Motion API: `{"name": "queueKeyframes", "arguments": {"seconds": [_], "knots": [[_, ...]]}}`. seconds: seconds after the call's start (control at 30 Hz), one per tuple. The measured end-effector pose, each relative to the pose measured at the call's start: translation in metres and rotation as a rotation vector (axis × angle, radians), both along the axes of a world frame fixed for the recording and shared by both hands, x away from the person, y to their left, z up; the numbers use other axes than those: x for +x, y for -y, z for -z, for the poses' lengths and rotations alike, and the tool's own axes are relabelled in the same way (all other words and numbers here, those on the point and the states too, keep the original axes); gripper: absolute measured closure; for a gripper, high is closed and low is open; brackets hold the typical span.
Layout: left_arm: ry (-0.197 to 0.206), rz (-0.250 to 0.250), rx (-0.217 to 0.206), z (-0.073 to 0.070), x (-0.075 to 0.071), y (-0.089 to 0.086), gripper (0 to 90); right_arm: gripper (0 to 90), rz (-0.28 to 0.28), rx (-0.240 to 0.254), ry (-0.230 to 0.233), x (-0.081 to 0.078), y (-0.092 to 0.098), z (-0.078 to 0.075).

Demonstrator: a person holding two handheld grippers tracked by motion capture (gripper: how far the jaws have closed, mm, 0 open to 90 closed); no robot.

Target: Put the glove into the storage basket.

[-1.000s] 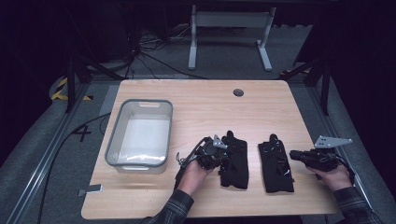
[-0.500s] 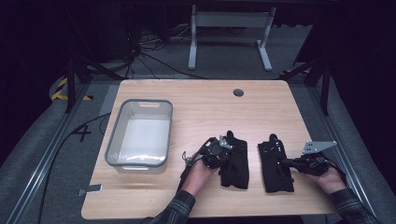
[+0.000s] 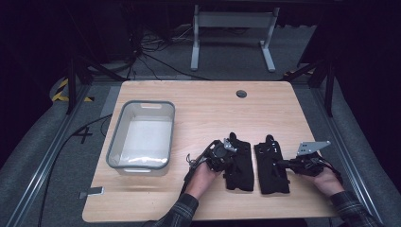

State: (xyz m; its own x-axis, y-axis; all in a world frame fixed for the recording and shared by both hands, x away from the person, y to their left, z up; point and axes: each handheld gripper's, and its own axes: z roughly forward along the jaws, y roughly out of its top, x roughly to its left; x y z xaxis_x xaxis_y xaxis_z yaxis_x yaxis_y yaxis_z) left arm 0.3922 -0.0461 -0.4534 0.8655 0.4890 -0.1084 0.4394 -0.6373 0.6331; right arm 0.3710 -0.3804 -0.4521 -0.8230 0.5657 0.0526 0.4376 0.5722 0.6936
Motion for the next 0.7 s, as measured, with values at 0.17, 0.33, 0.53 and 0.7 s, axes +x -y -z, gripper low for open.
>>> {"name": "queueKeyframes", "arguments": {"seconds": [0.17, 0.33, 0.53, 0.7], "knots": [[-0.006, -0.002, -0.009, 0.0, 0.001, 0.0, 89.7, 90.0, -0.017, 0.007, -0.005, 0.002, -0.004, 0.0], [-0.018, 0.011, -0.024, 0.0, -0.001, 0.003, 89.1, 89.9, -0.029, 0.009, 0.0, 0.002, -0.007, 0.001], [0.012, -0.047, -0.081, -0.009, 0.002, -0.007, 74.8, 89.9, -0.032, 0.018, 0.011, 0.0, -0.005, -0.001], [-0.005, -0.108, -0.094, -0.003, 0.013, -0.015, 60.7, 89.9, -0.027, 0.02, 0.022, -0.002, -0.001, -0.003]]}}
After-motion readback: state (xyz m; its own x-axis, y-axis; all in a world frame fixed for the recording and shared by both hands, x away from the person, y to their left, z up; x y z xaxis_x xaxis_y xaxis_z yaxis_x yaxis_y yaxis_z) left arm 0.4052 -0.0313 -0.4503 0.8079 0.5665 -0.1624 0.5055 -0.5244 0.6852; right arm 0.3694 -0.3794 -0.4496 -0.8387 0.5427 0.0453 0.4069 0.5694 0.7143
